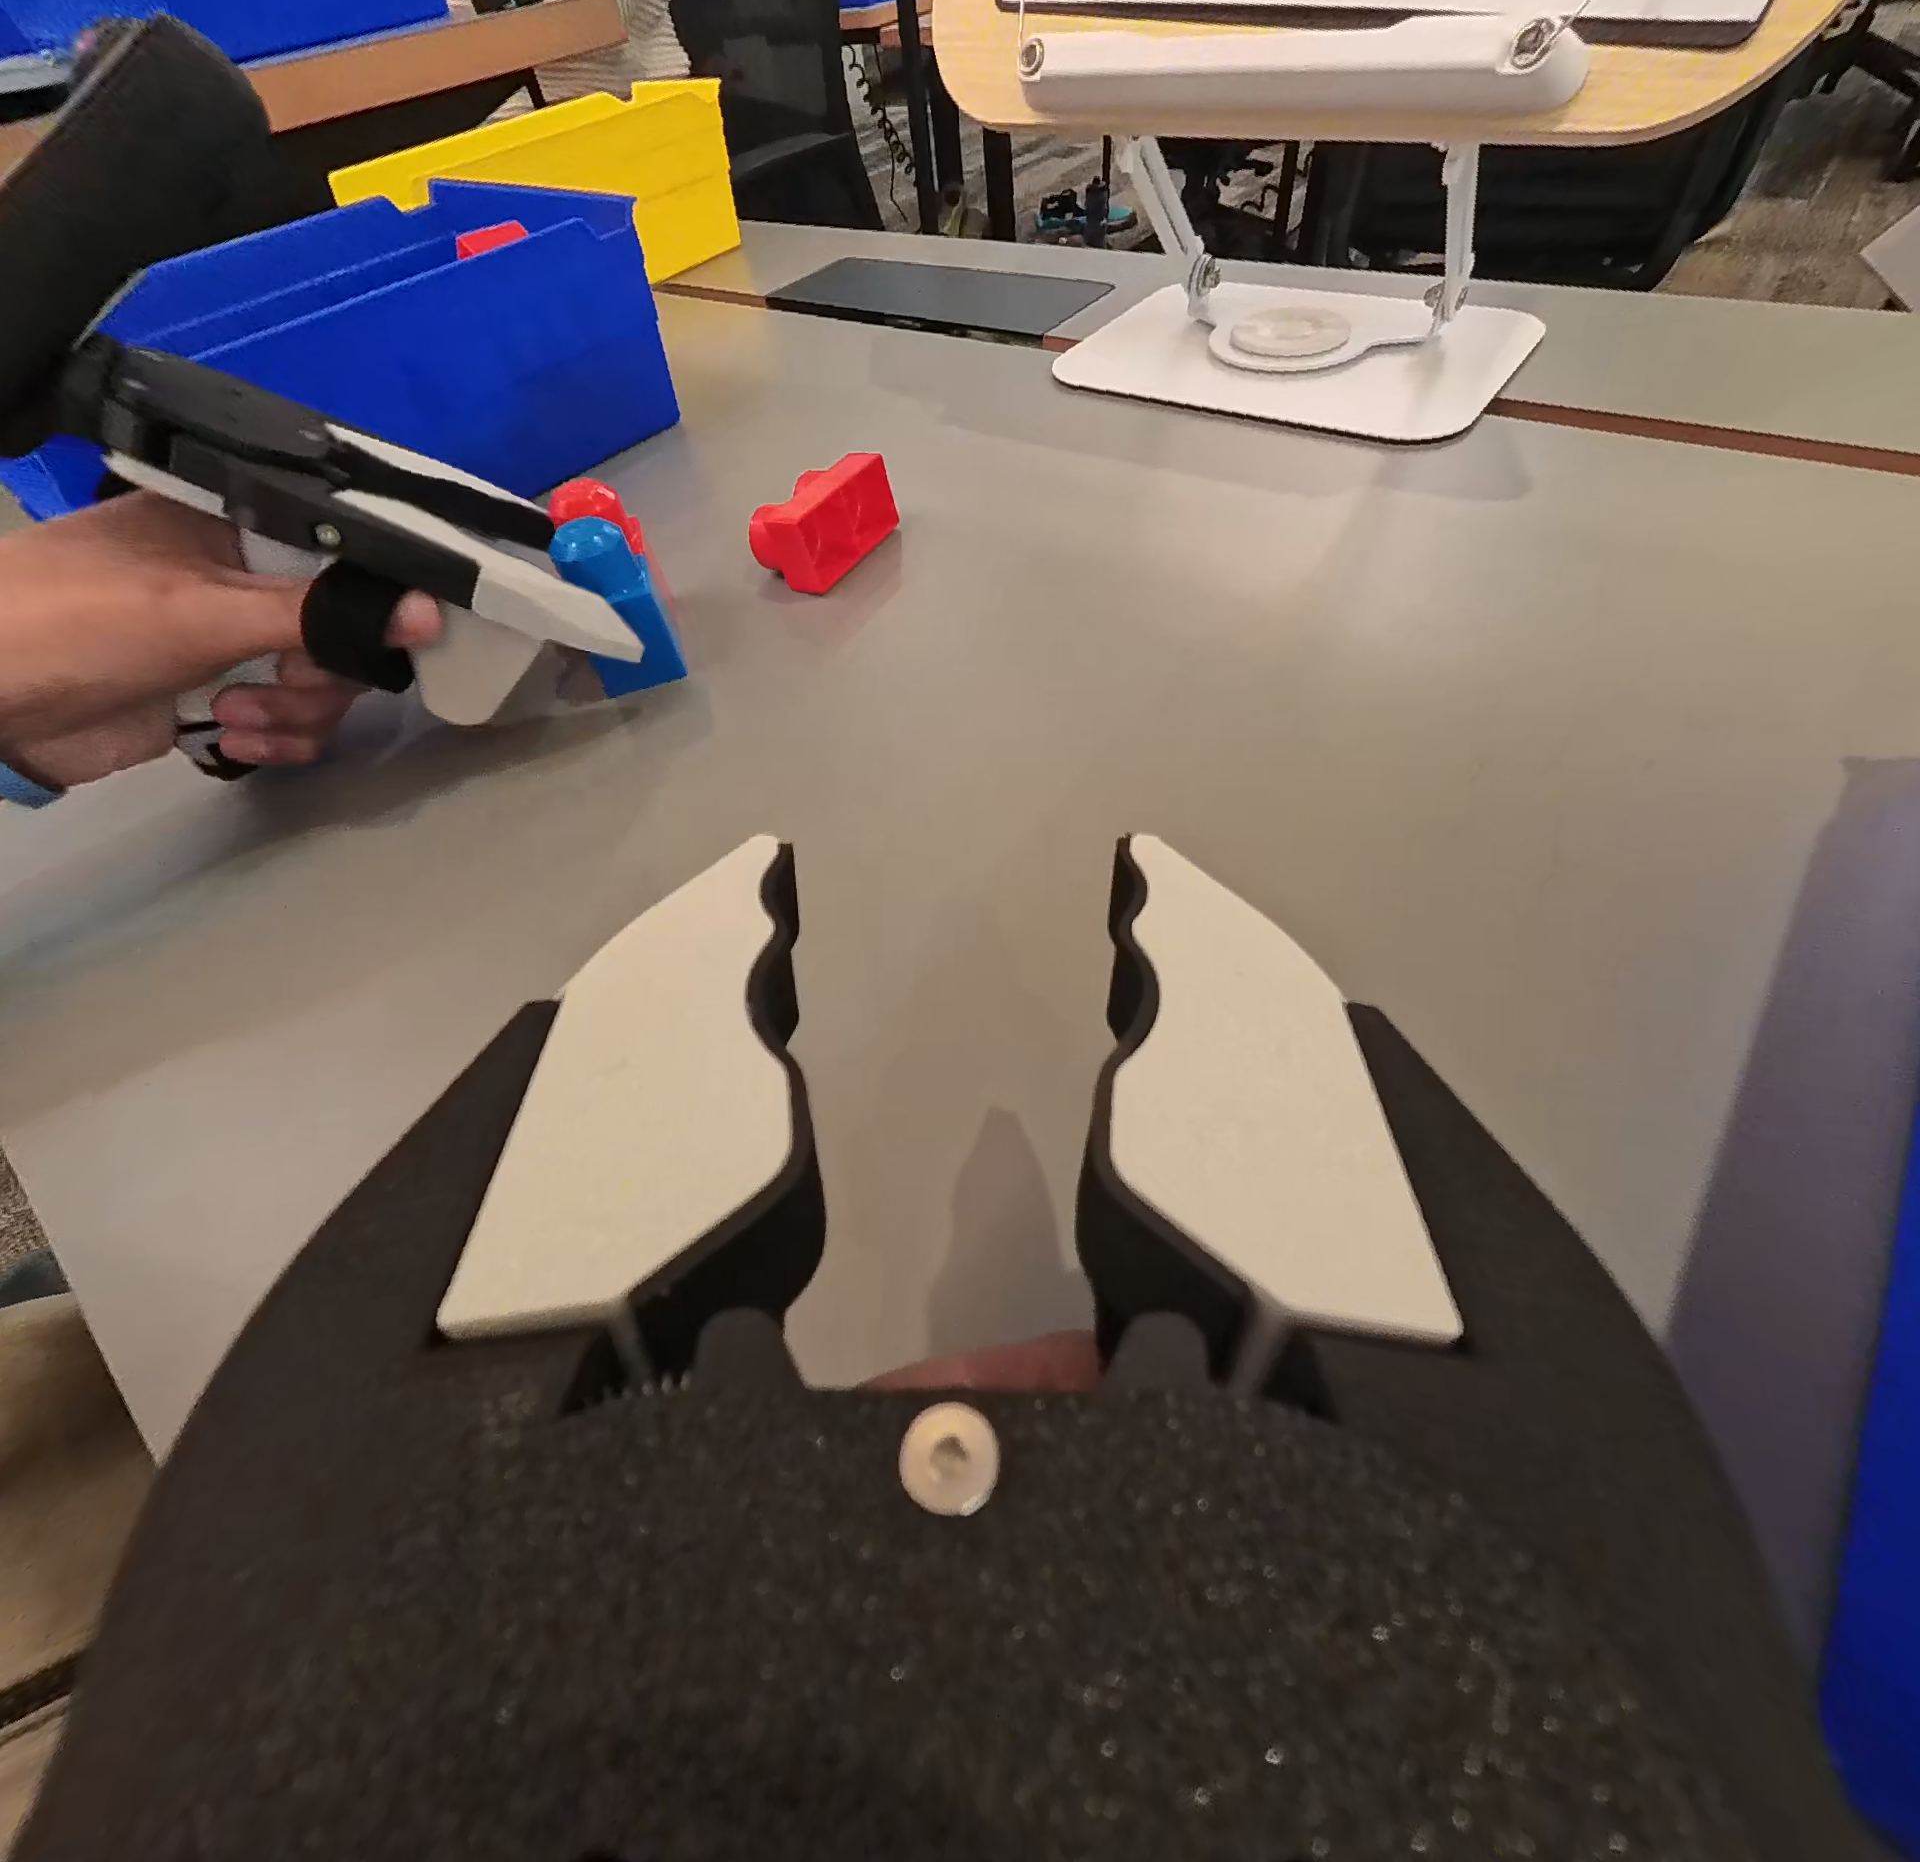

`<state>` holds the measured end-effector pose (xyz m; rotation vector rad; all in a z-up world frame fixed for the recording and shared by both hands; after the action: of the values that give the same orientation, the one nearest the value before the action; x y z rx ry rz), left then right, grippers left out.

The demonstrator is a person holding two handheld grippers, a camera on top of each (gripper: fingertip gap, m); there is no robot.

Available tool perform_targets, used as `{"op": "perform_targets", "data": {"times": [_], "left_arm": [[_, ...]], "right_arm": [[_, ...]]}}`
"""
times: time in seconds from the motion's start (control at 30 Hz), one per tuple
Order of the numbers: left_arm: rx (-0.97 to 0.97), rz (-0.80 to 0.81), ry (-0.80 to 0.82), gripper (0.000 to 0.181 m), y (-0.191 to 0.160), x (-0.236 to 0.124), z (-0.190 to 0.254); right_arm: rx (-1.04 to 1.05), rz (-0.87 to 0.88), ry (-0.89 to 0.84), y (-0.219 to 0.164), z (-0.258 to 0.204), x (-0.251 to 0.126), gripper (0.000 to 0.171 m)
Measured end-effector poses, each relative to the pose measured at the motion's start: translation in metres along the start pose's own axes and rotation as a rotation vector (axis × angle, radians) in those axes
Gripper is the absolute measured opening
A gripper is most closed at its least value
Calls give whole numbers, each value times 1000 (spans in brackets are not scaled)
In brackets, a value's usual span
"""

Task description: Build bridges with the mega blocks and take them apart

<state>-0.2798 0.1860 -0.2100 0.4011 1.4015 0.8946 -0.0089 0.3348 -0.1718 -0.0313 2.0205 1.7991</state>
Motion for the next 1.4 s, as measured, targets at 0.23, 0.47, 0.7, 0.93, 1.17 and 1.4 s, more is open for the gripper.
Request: {"op": "perform_targets", "data": {"times": [0.23, 0.47, 0.7, 0.93, 1.17, 1.4], "left_arm": [[19, -56, -104, 111, 0, 14, -1], [96, -94, -64, 105, -1, 19, 0], [118, -100, -57, 103, 1, 22, 0], [131, -106, -53, 104, 3, 25, 0], [123, -95, -41, 95, 3, 24, -1], [123, -88, -39, 90, 2, 23, 0]], "right_arm": [[8, 6, -5, 0, 4, -2, 58], [13, 1, 1, -2, 4, -1, 58], [13, 0, 2, -2, 4, -1, 58], [13, 1, -1, -2, 4, -1, 58], [6, 0, -3, -2, 3, -2, 57], [8, 3, -5, -1, 4, -3, 57]]}}
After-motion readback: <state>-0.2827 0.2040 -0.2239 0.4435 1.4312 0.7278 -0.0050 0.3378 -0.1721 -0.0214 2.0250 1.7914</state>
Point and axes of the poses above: each gripper's, where its closed fingertips meet, x out along the fingers, y out of its top, z = x × y across the jaws, the point moved 7 cm from there along -x, back along the fingers, and after that the axes turned 9 degrees about -y, right-handed, at the moved point
